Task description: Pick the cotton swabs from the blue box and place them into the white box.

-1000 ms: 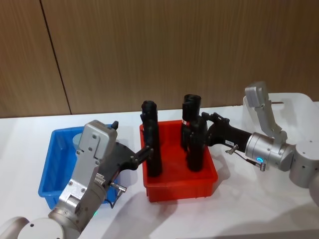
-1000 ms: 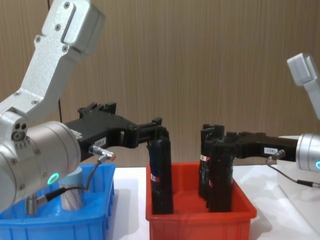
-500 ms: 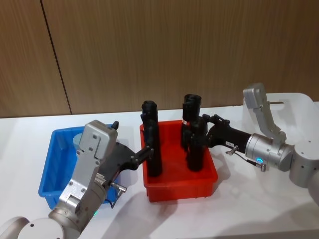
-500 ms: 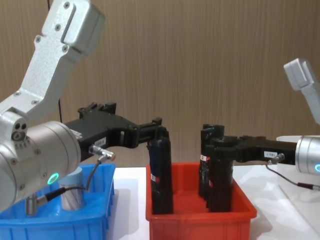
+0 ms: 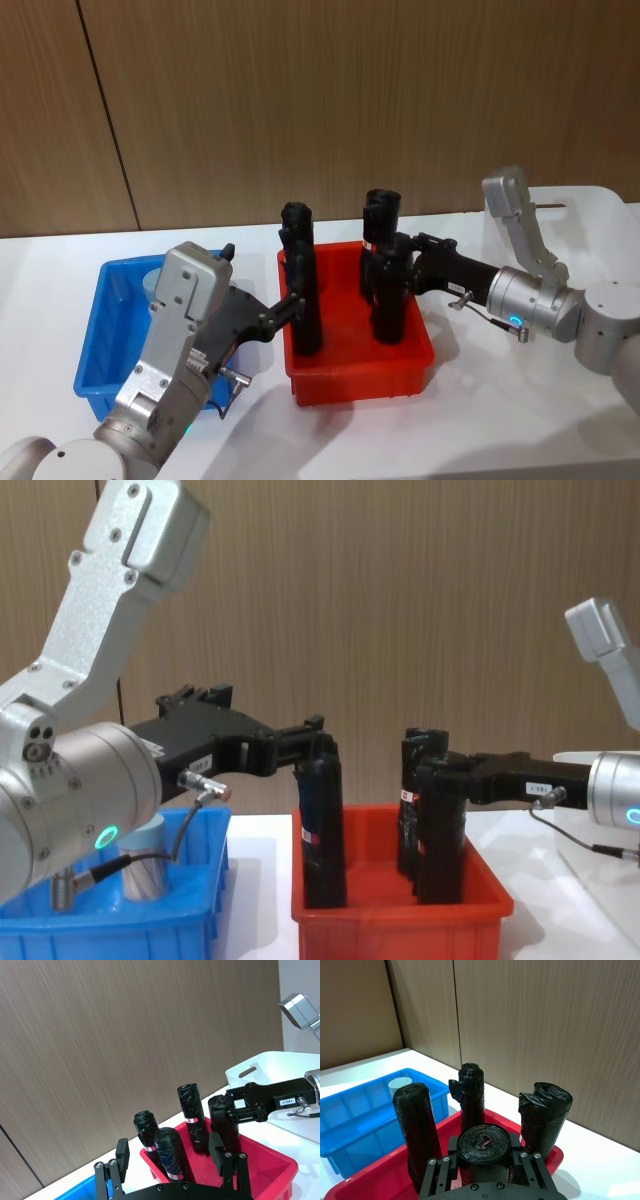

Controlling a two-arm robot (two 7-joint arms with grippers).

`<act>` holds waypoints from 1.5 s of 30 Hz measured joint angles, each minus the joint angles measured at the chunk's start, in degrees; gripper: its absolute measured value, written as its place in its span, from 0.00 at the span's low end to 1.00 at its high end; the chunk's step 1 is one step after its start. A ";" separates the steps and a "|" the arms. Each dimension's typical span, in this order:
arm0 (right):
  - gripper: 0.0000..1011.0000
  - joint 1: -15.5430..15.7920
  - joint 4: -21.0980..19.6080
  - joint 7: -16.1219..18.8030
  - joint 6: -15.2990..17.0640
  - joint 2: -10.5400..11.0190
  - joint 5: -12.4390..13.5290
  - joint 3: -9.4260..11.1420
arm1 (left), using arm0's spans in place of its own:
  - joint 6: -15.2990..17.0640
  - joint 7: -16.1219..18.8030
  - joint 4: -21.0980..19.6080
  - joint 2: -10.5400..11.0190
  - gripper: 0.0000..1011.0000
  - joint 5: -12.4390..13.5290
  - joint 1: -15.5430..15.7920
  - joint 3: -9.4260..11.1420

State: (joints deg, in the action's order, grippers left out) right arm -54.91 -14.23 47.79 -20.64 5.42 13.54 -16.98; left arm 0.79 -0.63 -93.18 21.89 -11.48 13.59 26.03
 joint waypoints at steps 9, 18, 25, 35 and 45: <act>0.51 -0.79 1.58 0.24 -1.18 -0.35 0.06 0.21 | 0.00 0.00 0.00 0.00 0.99 0.00 0.00 0.00; 0.51 0.59 -2.55 0.00 -0.82 0.06 0.52 0.76 | 0.00 0.00 0.00 0.00 0.99 0.00 0.00 0.00; 0.51 5.90 -15.41 -1.94 3.78 1.87 1.20 1.48 | 0.00 0.00 0.00 0.00 0.99 0.00 0.00 0.00; 0.51 13.97 -36.40 -6.89 11.13 5.25 2.22 3.05 | 0.00 0.00 0.00 0.00 0.99 0.00 0.00 0.00; 0.51 20.25 -52.13 -13.67 17.57 8.59 2.19 4.92 | 0.00 0.00 0.00 0.00 0.99 0.00 0.00 0.00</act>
State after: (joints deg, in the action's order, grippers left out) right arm -34.66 -66.36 34.12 -3.07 14.00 15.73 -12.06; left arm 0.79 -0.63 -93.18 21.90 -11.48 13.59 26.02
